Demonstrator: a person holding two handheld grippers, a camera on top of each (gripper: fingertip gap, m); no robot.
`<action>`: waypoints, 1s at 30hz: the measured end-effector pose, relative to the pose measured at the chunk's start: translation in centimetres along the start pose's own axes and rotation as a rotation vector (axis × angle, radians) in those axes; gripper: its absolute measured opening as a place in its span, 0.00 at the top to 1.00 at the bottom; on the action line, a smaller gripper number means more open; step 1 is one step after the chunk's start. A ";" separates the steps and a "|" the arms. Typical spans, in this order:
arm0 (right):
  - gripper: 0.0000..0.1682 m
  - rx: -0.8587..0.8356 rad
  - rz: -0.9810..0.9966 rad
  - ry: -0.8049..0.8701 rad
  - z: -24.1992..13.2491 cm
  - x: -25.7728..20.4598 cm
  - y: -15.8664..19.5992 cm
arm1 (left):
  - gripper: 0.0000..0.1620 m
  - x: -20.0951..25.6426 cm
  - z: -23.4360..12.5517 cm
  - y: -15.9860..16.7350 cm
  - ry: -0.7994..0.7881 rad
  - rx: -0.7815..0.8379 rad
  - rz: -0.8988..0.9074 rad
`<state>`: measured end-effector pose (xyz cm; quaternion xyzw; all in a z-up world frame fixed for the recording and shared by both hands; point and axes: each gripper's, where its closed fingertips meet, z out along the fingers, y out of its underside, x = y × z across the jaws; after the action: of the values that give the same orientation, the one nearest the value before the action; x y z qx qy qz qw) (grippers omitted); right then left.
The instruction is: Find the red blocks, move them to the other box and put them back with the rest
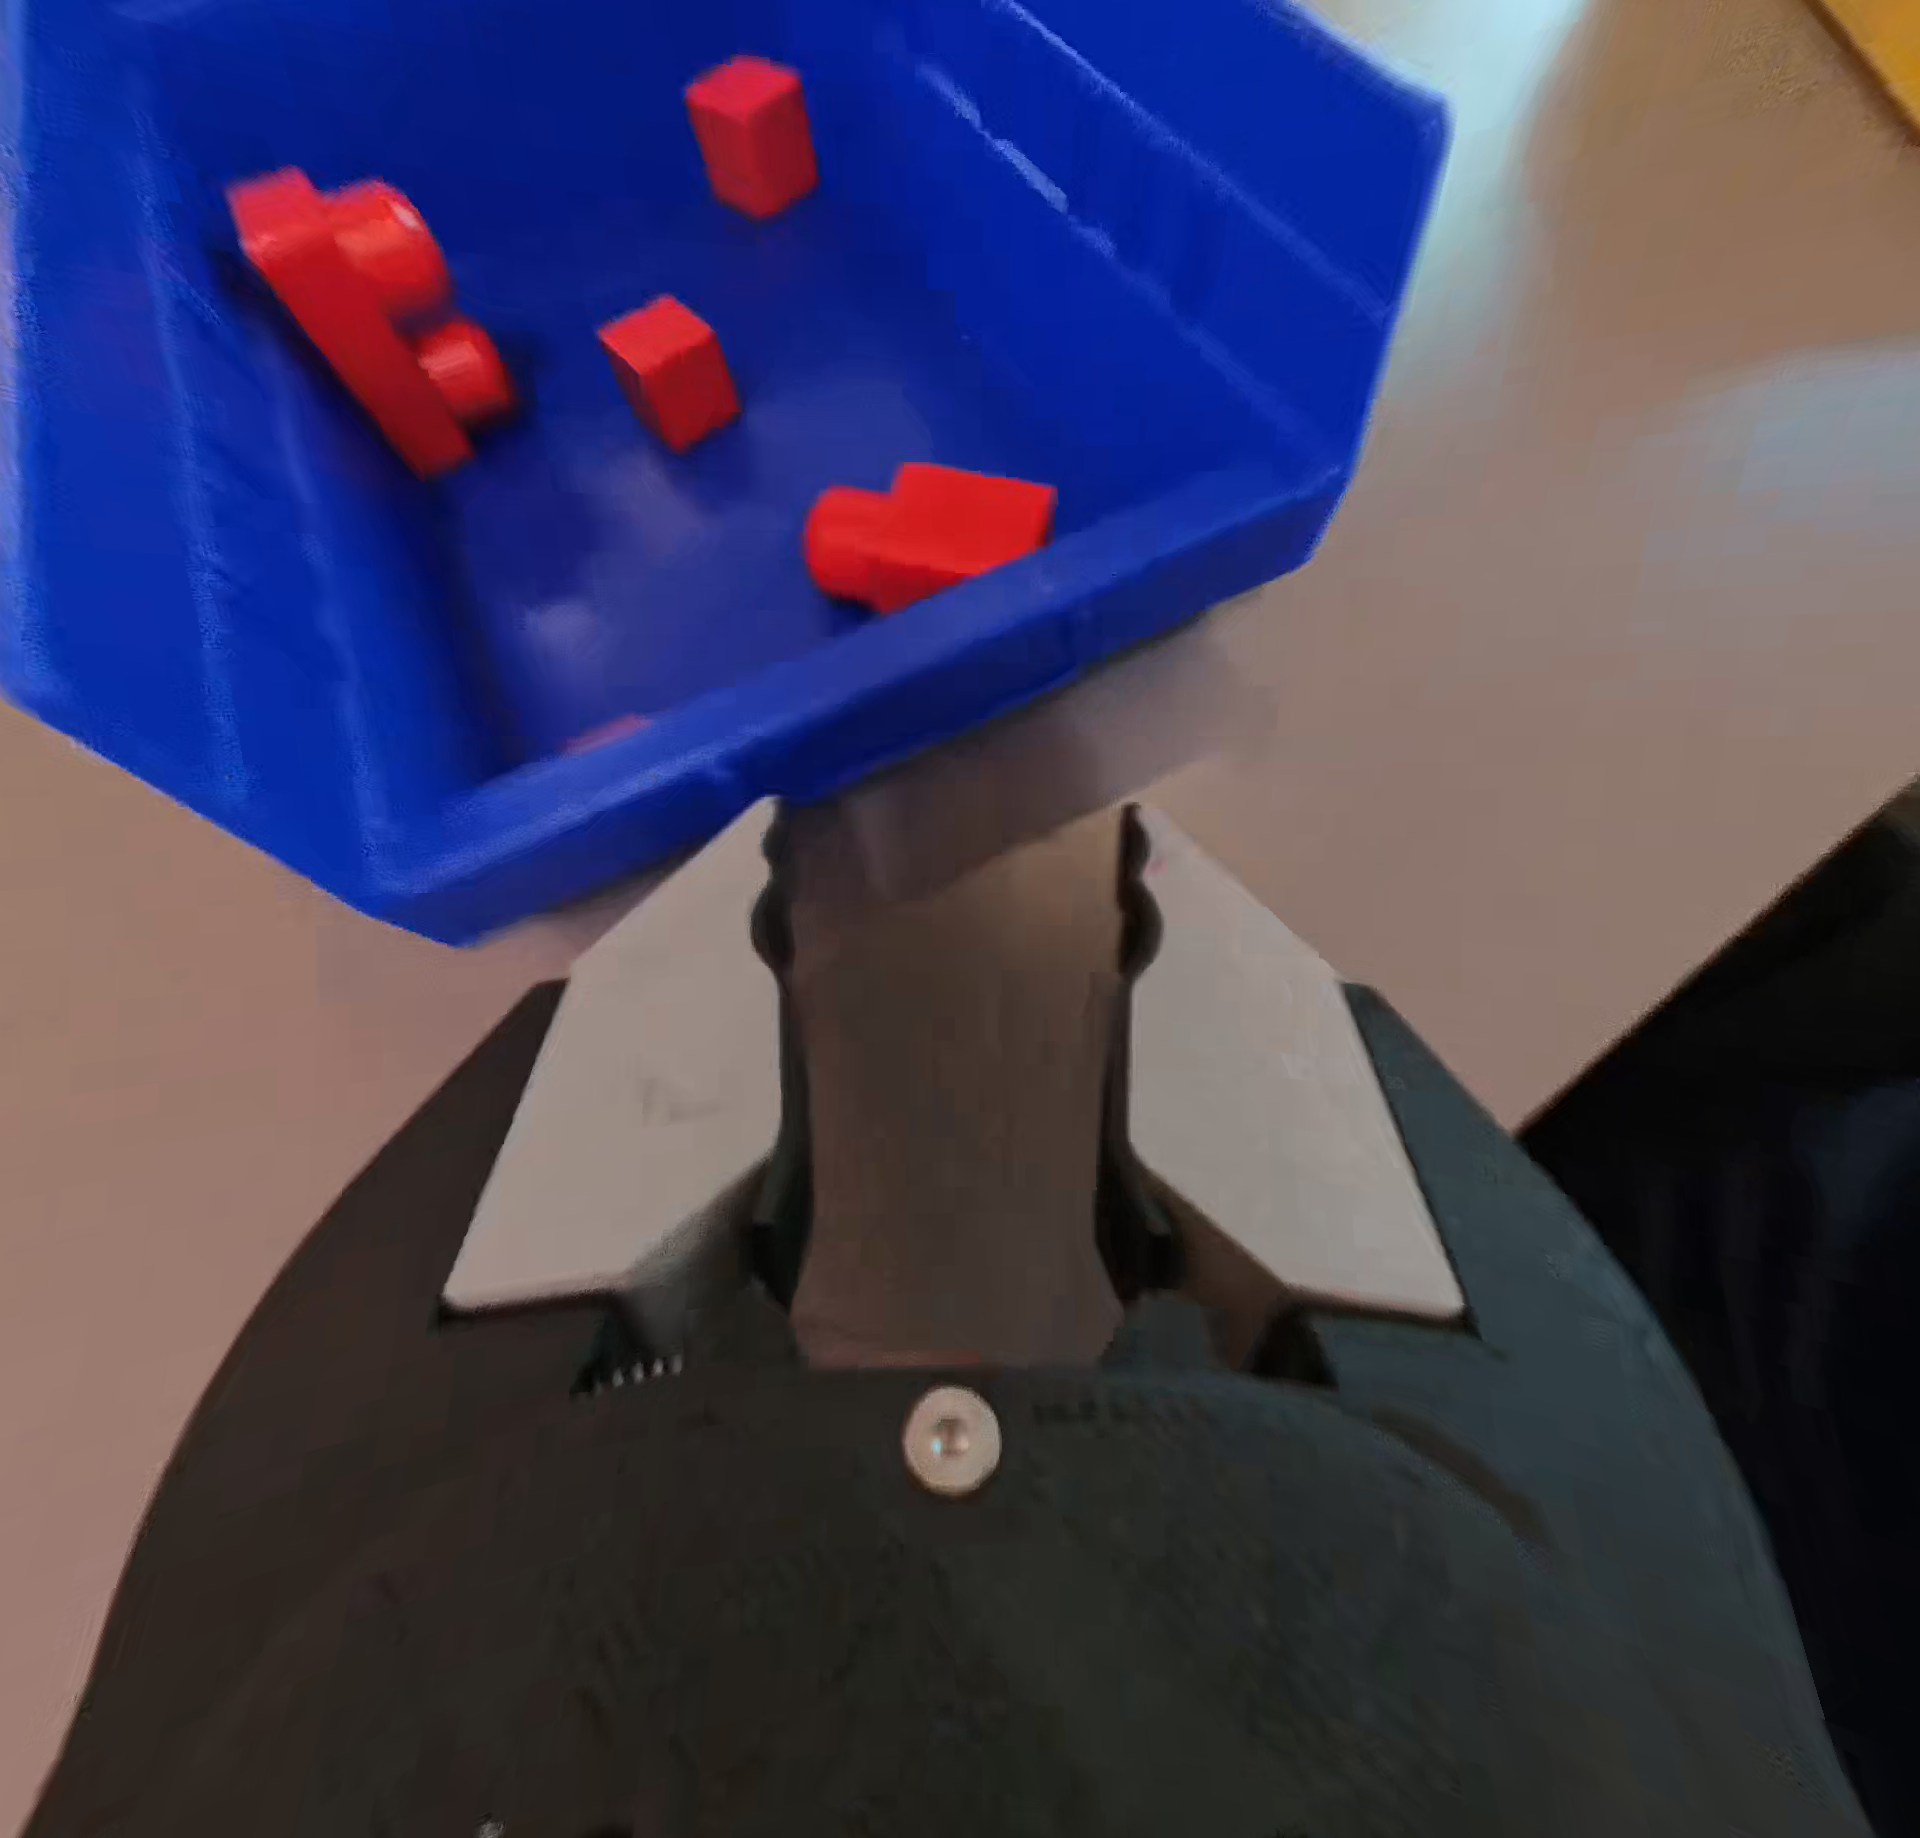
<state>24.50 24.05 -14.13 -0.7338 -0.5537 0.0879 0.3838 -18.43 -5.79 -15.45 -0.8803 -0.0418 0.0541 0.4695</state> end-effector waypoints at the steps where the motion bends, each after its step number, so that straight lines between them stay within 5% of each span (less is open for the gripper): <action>1: 0.88 -0.027 0.062 0.038 -0.3 1.7 1.0 | 0.62 0.3 -0.5 0.1 0.029 0.005 -0.018; 3: 0.76 0.021 0.150 0.055 -0.6 2.8 0.8 | 0.62 1.4 -1.0 -1.1 0.019 0.073 0.009; 8: 0.65 0.227 0.230 -0.125 1.0 -2.7 -5.1 | 0.55 3.0 1.7 -5.0 -0.173 0.138 0.179; 16: 0.67 0.156 0.247 0.035 7.2 -2.0 -8.7 | 0.68 0.0 6.3 -5.8 -0.299 0.070 0.159; 17: 0.65 0.140 0.240 0.039 7.6 -2.0 -8.9 | 0.72 0.0 6.3 -6.0 -0.301 0.076 0.180; 19: 0.64 0.113 0.202 0.030 8.2 -2.4 -9.1 | 0.96 -0.1 6.1 -6.0 -0.307 0.068 0.172; 22: 0.78 0.108 0.144 0.045 8.8 -2.3 -9.8 | 0.97 -0.9 5.8 -5.7 -0.285 0.093 0.106; 30: 0.75 0.153 0.014 -0.132 8.7 -4.3 -10.2 | 0.98 -3.2 1.9 -3.2 -0.433 0.100 -0.005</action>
<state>10.47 25.22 -14.63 -0.6988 -0.5643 0.1809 0.4007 -21.98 -2.85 -13.67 -0.8236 -0.1409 0.2428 0.4927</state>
